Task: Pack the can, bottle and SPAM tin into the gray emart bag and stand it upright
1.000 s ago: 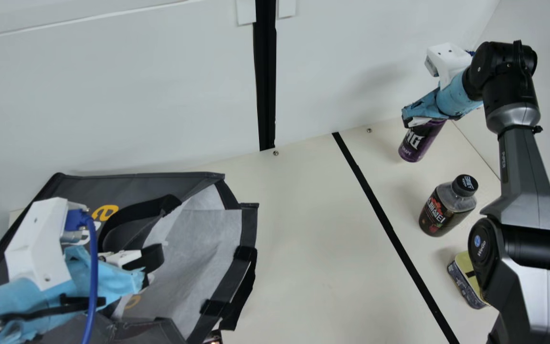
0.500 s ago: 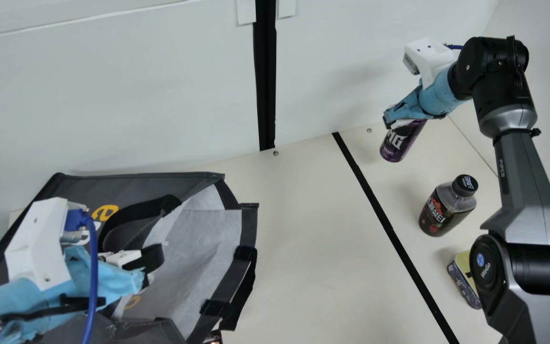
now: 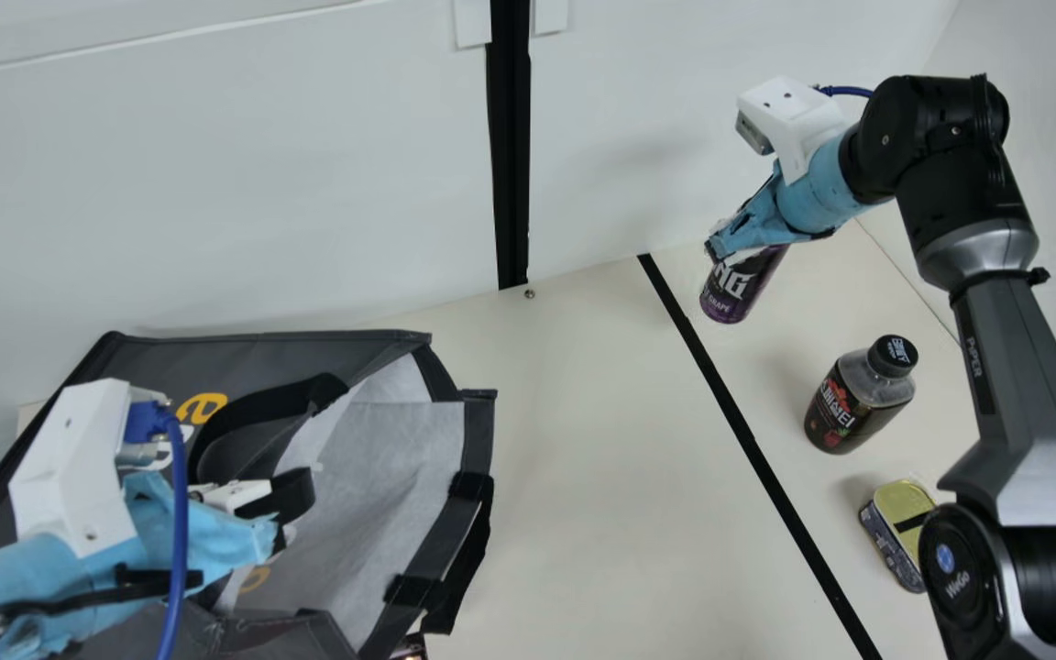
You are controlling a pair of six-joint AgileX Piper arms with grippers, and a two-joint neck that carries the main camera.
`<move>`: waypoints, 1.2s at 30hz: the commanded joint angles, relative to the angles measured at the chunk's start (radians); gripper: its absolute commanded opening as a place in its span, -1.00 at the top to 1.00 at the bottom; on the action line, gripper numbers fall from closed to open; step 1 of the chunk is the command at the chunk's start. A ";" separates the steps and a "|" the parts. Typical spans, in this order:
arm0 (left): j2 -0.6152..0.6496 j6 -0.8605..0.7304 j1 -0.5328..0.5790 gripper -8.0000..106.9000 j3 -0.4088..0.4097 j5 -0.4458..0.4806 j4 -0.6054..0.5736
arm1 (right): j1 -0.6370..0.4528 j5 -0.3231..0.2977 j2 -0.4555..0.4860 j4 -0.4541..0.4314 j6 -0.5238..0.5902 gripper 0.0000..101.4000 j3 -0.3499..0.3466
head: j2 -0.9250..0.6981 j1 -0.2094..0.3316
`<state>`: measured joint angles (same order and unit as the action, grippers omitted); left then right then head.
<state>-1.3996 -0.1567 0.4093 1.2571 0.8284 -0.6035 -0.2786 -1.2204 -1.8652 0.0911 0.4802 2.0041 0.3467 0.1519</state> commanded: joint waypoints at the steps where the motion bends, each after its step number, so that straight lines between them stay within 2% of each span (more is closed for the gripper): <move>1: 0.000 0.000 0.000 1.00 0.000 0.000 0.000 | 0.008 0.000 0.019 0.002 0.007 1.00 -0.018 | 0.002 0.023; 23: 0.000 0.000 0.000 1.00 0.000 0.000 0.000 | 0.103 0.000 0.210 0.058 0.068 1.00 -0.239 | 0.002 0.023; 36: 0.000 0.000 0.000 1.00 0.000 0.000 0.000 | 0.158 0.000 0.294 0.123 0.210 1.00 -0.365 | 0.002 0.023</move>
<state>-1.3996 -0.1567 0.4093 1.2571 0.8284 -0.6035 -0.1227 -1.2197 -1.5748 0.2090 0.6684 1.6492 0.3482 0.1519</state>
